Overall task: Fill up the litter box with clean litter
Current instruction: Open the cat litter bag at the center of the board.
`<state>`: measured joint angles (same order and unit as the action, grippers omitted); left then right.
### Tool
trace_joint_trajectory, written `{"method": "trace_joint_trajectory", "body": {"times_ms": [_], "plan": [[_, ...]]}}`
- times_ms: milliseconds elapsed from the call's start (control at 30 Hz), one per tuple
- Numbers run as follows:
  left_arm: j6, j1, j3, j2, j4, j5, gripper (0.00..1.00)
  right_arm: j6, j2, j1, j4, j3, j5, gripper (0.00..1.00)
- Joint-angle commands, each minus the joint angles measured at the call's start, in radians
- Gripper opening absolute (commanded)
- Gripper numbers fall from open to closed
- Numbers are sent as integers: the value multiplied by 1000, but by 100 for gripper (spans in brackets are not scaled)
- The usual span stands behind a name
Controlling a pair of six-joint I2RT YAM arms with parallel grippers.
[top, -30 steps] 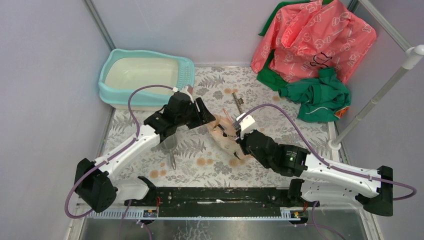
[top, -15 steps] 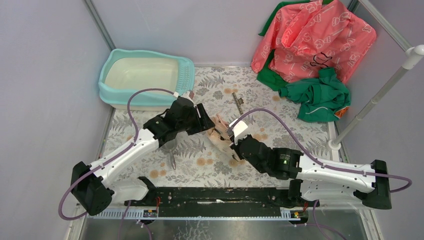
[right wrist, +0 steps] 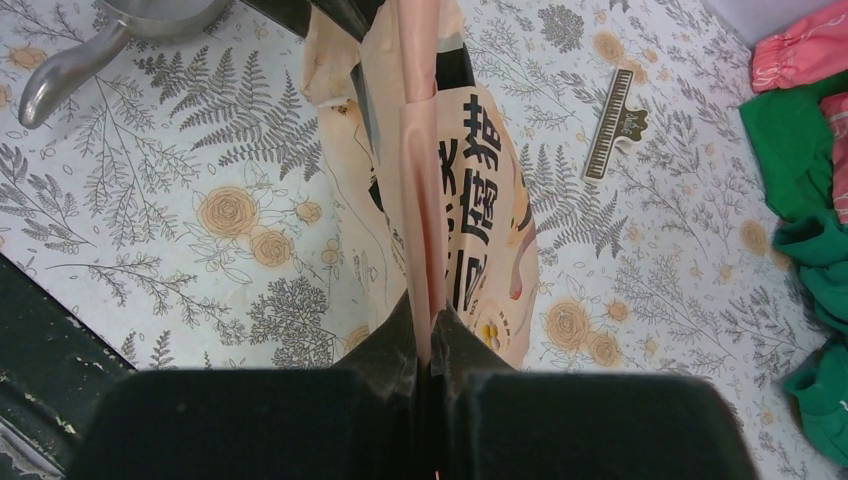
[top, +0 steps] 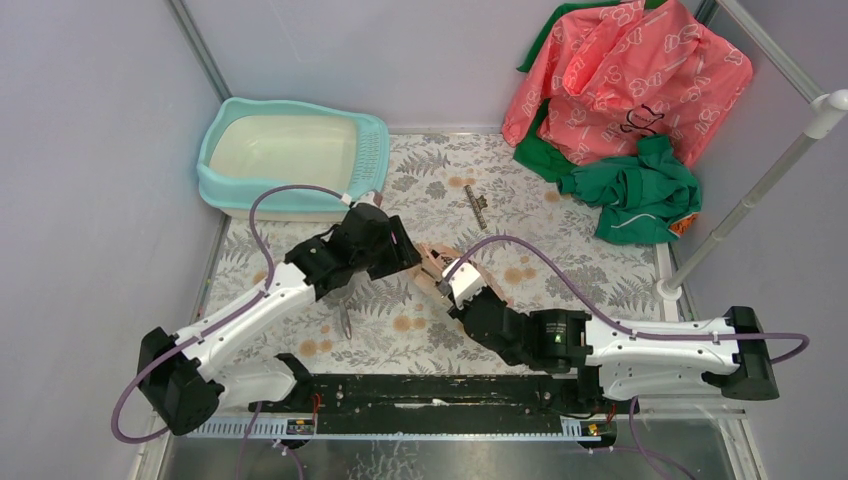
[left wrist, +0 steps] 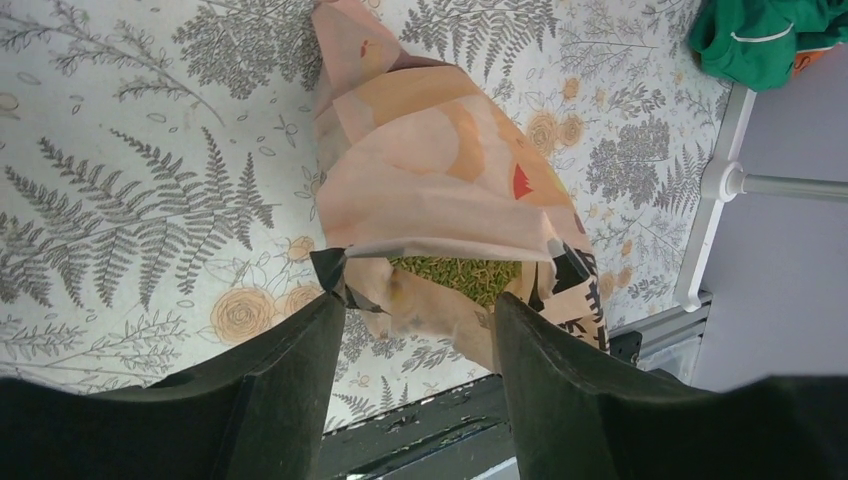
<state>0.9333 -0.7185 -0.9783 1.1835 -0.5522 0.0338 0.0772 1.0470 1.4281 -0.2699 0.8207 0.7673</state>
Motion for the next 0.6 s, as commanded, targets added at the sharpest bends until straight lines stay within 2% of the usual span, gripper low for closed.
{"method": "trace_joint_trajectory", "body": {"times_ms": [0,567], "plan": [[39,-5,36,-46,-38,25,64,-15,9,31,70,50,98,0],[93,-8,62,55,3,18,63,-62,85,120,115,60,166,0]]}}
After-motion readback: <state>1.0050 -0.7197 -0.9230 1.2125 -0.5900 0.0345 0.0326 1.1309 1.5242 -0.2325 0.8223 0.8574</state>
